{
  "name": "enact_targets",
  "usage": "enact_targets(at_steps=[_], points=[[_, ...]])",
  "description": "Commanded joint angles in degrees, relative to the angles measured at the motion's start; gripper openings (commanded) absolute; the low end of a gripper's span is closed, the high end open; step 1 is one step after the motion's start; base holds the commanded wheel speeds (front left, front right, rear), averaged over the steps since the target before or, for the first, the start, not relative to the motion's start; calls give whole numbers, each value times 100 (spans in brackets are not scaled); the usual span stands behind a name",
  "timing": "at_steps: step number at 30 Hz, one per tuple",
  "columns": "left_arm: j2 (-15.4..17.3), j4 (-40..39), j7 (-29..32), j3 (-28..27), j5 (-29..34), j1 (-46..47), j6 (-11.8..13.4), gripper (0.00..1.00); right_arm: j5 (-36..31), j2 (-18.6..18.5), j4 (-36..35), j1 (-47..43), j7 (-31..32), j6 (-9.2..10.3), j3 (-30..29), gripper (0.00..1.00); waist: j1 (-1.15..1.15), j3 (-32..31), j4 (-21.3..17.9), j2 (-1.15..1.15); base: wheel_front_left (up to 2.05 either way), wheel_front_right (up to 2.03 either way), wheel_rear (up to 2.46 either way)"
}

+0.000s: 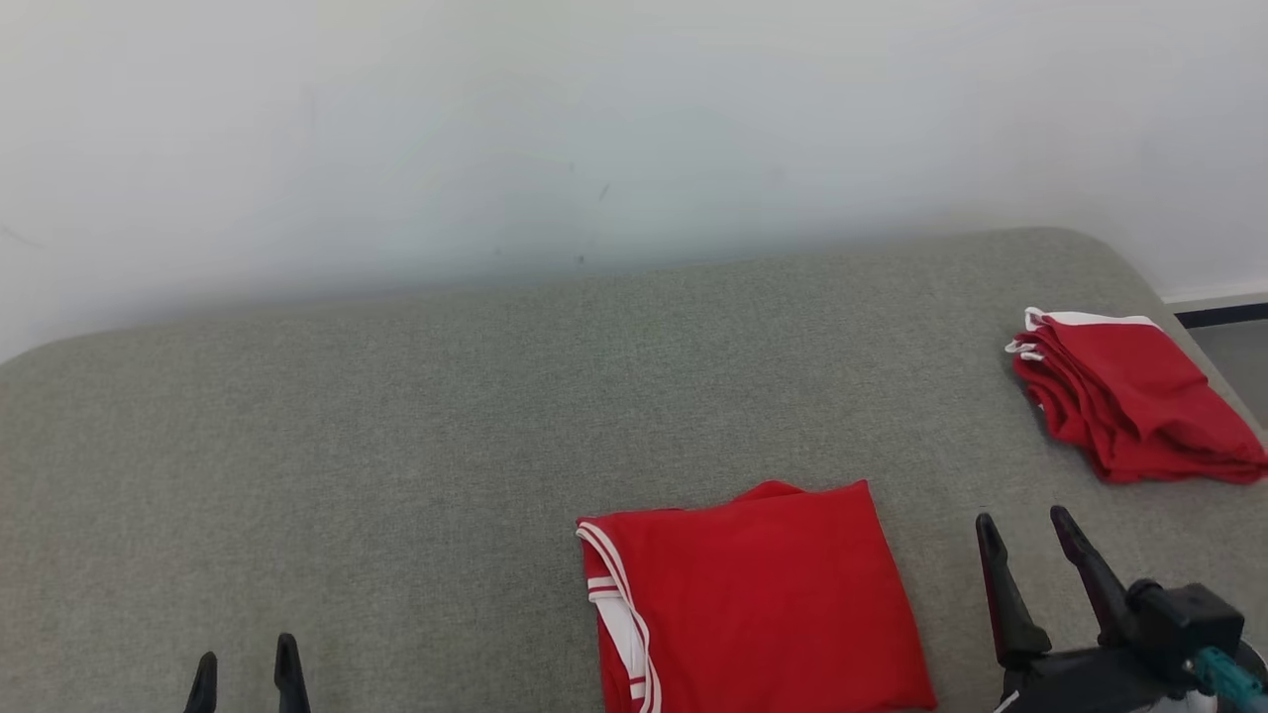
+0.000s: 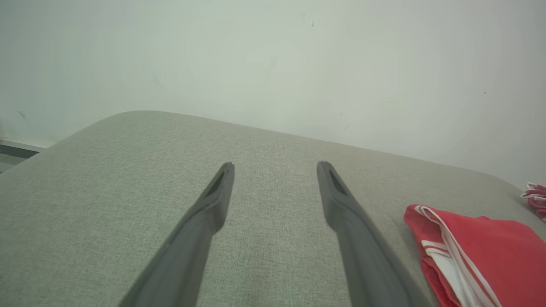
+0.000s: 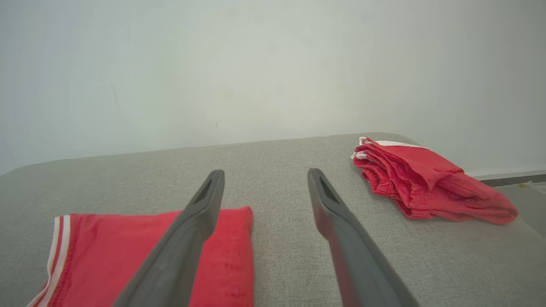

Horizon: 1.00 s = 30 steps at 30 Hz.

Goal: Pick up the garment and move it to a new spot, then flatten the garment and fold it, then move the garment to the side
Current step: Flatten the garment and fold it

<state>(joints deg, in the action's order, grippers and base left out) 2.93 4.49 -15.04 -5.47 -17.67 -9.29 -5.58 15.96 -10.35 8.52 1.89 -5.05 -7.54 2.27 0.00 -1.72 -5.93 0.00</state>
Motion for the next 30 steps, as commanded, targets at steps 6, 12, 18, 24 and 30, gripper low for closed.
enact_targets(at_steps=[6, 12, 18, 24, 30], points=[[-7, 52, -16, -88, 140, -76, -42, 100, -171, -214, 326, -255, -810, 15, 299, 100, 0, -101, -114, 0, 0, 0, 0], [-7, 337, -16, -133, 307, -148, -106, 100, -99, -193, 552, -310, -985, 15, 467, 100, 0, -196, -42, 0, 0, 0, 0], [-8, 564, -16, -169, 364, -253, -151, 100, -146, -69, 562, -321, -1016, 15, 471, 100, 0, -266, 128, 0, 0, 0, 0], [-7, 646, -16, -209, 386, -310, -175, 100, -266, 27, 461, -455, -1015, 15, 349, 100, 0, -303, 223, 0, 0, 0, 0], [-7, 600, -16, -270, 430, -321, -188, 100, -317, 115, 441, -513, -1015, 15, 243, 100, 0, -300, 230, 0, 0, 0, 0]])
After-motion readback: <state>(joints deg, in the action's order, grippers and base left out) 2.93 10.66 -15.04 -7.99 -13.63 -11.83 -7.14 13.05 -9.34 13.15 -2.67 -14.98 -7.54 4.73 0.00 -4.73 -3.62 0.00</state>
